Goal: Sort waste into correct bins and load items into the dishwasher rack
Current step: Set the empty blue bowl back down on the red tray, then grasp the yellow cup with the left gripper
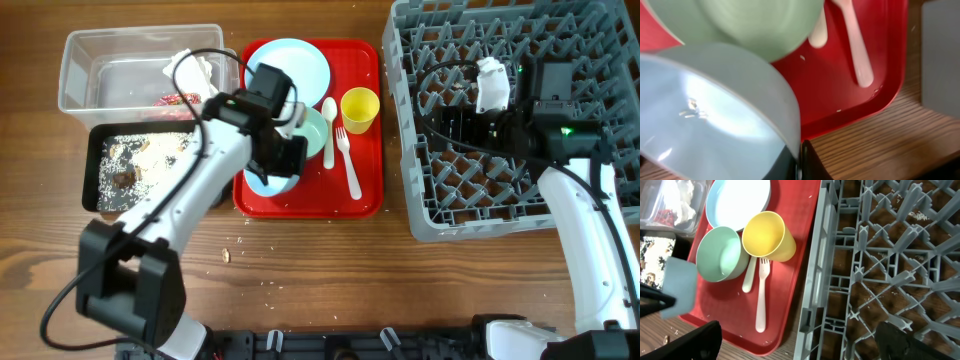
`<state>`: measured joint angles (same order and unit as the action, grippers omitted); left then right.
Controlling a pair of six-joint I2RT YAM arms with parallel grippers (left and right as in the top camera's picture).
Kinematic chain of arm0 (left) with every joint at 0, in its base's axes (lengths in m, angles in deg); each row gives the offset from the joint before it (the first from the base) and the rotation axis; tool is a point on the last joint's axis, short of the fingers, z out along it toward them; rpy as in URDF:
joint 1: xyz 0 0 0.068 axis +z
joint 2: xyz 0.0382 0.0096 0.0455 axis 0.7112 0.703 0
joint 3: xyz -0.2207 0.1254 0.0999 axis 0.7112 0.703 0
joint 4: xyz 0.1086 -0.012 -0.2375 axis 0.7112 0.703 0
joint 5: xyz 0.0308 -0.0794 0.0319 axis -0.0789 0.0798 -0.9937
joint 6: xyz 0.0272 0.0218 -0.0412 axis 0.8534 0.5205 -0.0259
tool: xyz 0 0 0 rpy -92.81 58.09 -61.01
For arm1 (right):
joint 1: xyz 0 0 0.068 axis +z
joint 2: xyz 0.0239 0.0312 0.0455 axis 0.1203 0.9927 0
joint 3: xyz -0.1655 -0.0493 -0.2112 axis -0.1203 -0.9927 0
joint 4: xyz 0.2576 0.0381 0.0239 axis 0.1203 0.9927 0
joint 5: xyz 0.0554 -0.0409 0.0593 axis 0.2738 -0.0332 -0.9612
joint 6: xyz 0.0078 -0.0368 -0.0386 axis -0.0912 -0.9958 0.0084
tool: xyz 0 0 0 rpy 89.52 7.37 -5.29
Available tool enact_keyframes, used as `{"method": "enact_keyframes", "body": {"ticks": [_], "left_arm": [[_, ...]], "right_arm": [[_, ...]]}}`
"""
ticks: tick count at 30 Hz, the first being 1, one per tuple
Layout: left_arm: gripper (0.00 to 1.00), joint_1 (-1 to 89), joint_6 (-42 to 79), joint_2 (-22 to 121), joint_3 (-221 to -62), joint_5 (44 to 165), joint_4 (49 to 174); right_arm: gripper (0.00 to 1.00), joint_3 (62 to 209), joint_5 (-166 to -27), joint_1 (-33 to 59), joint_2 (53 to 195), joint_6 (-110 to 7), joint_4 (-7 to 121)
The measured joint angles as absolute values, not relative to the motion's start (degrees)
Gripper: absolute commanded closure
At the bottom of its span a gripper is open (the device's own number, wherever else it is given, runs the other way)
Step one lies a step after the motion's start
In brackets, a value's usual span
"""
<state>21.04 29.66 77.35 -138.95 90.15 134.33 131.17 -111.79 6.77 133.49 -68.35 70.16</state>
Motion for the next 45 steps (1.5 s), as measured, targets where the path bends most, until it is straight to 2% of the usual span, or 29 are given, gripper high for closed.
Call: {"method": "enact_keyframes", "body": {"ticks": [2,8,14,20,24,32,38,45], "left_arm": [[0.78,19.10,29.16,78.53,-138.40,89.50,134.35],[0.66,15.64,28.81,79.14,-138.18,88.80,133.92],[0.57,14.83,28.79,79.14,-138.18,88.43,129.44],[0.45,14.92,28.72,79.16,-138.16,87.99,122.66],[0.44,16.71,26.71,79.16,-138.71,87.77,120.17],[0.48,27.31,24.70,79.23,-148.72,92.27,118.60],[0.48,26.40,24.98,80.10,-149.92,93.69,107.34],[0.44,23.79,27.19,89.06,-150.97,94.09,102.42]], "right_arm": [[0.00,131.17,-111.81,6.77,133.49,-68.35,70.16],[0.00,131.17,-111.81,6.77,133.49,-68.35,70.16],[0.00,131.17,-111.81,6.77,133.51,-67.95,70.07],[0.00,131.17,-111.89,6.77,133.51,-61.03,68.56],[0.00,131.20,-113.05,7.03,133.49,-58.71,67.12],[0.00,131.22,-113.32,13.54,133.51,-53.09,59.67],[0.00,131.24,-111.33,14.15,133.51,-47.76,55.97],[0.00,131.26,-110.65,10.13,133.51,-45.22,59.54]]}}
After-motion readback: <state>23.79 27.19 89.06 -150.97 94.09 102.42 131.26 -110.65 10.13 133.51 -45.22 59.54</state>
